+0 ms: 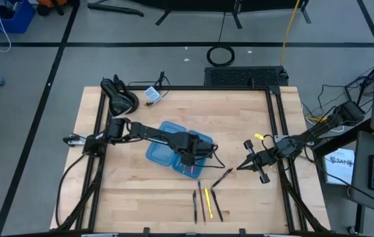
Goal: Pick & place school supplies into a supply box
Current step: Put the pink pencil into the blue supply box, then put the brown pencil into the blue supply box
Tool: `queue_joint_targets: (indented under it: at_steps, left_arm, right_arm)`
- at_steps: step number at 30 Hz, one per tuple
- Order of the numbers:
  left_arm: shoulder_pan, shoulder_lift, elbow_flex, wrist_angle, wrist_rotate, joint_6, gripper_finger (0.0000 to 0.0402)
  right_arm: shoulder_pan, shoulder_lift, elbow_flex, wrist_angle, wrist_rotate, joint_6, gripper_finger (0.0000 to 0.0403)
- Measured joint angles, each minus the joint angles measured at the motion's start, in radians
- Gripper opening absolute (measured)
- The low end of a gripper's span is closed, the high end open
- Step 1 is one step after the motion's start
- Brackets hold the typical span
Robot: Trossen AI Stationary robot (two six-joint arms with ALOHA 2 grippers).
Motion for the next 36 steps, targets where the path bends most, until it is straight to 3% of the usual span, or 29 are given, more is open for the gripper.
queue_joint_targets:
  at_steps: [6,8,10,12,17,21,23,25,28,32,36]
  left_arm:
    - [-0.035,-0.014,0.000,0.000,-0.210,-0.006,0.0129]
    - [-0.052,-0.037,0.006,-0.014,-0.297,-0.051,0.0125]
    - [-0.063,-0.084,0.011,-0.031,-0.321,-0.159,0.0118]
    - [-0.072,-0.151,0.012,-0.080,-0.282,-0.323,0.0107]
    - [-0.073,-0.377,0.012,-0.227,-0.044,-0.825,0.0065]
    - [-0.037,-0.587,0.013,-0.238,0.312,-1.248,0.0019]
    - [-0.012,-0.668,0.013,-0.233,0.427,-1.451,0.0006]
    - [0.002,-0.744,-0.020,-0.214,0.444,-1.596,0.0006]
    - [-0.023,-0.860,-0.140,-0.147,0.414,-1.657,0.0003]
    - [-0.065,-1.045,-0.411,0.064,0.399,-1.715,0.0003]
    - [-0.125,-1.237,-0.735,0.424,0.383,-1.803,0.0004]
  right_arm:
    - [0.000,0.000,0.000,0.000,0.000,0.000,0.0000]
    - [0.000,0.000,0.000,0.000,0.000,0.000,0.0000]
    - [0.000,0.000,0.000,0.000,0.000,0.000,0.0000]
    - [0.000,0.000,0.000,0.006,0.000,0.001,0.0000]
    - [0.000,0.000,0.000,0.008,0.000,0.001,0.0000]
    - [0.000,0.000,0.000,0.013,0.000,0.001,0.0000]
    - [0.000,0.000,0.000,0.022,0.000,0.000,0.0000]
    - [0.000,0.000,0.000,0.036,0.000,-0.002,0.0000]
    - [0.000,0.000,0.000,0.050,0.000,-0.008,0.0000]
    - [0.000,0.000,0.000,0.056,0.000,-0.005,0.0000]
    - [0.000,0.000,0.000,0.055,0.000,0.036,0.0000]
